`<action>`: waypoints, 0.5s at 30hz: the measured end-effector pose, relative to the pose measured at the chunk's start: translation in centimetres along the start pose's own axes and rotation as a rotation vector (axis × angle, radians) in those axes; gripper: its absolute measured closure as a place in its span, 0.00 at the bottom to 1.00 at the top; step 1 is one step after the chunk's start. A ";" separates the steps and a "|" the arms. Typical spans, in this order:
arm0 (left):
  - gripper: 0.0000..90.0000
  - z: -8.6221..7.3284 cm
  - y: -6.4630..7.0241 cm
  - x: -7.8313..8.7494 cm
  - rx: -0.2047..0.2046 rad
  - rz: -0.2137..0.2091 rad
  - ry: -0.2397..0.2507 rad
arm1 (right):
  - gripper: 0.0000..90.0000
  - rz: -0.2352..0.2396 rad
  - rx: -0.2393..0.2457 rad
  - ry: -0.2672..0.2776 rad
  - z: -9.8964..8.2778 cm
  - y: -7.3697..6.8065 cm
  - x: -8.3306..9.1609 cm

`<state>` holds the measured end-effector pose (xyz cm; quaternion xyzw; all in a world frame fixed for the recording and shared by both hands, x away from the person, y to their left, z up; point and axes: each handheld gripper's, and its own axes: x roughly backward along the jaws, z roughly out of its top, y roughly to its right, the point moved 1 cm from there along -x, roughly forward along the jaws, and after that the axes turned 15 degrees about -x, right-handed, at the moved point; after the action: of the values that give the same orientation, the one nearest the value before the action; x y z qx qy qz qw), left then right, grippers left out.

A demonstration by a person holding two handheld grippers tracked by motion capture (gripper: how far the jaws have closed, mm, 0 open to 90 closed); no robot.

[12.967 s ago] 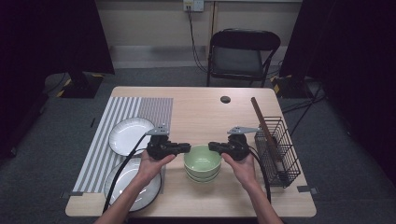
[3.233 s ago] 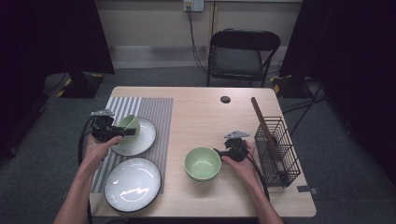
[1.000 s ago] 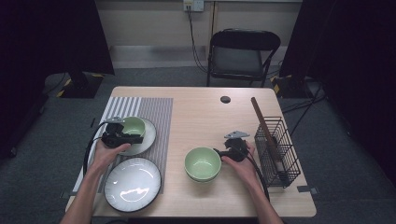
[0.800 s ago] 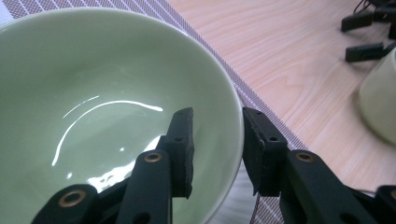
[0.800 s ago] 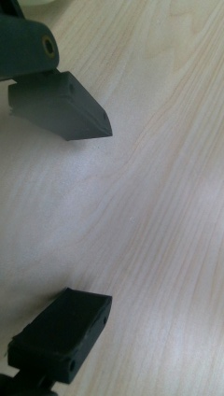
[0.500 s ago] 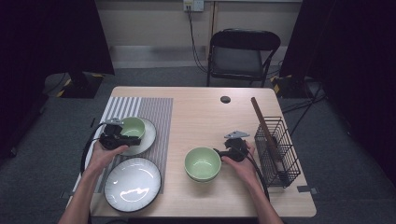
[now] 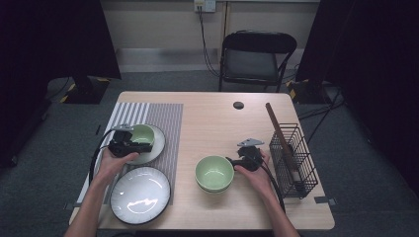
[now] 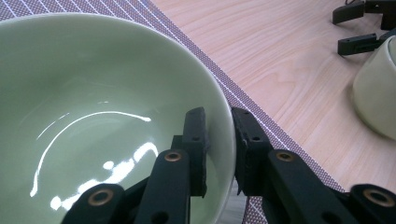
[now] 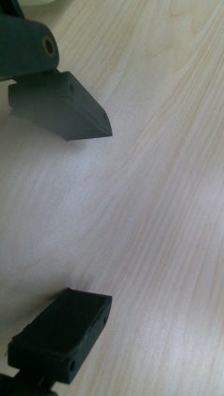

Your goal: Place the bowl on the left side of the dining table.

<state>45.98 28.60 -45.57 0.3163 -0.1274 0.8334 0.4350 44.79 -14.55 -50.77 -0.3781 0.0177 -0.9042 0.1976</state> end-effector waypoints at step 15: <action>0.56 -0.7 -0.9 3.6 0.059 0.075 0.092 | 0.18 0.000 0.000 0.000 0.0 0.0 0.0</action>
<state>44.92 31.75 -43.84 0.2852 -0.0943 0.8662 0.3994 44.79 -14.55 -50.78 -0.3779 0.0177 -0.9043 0.1976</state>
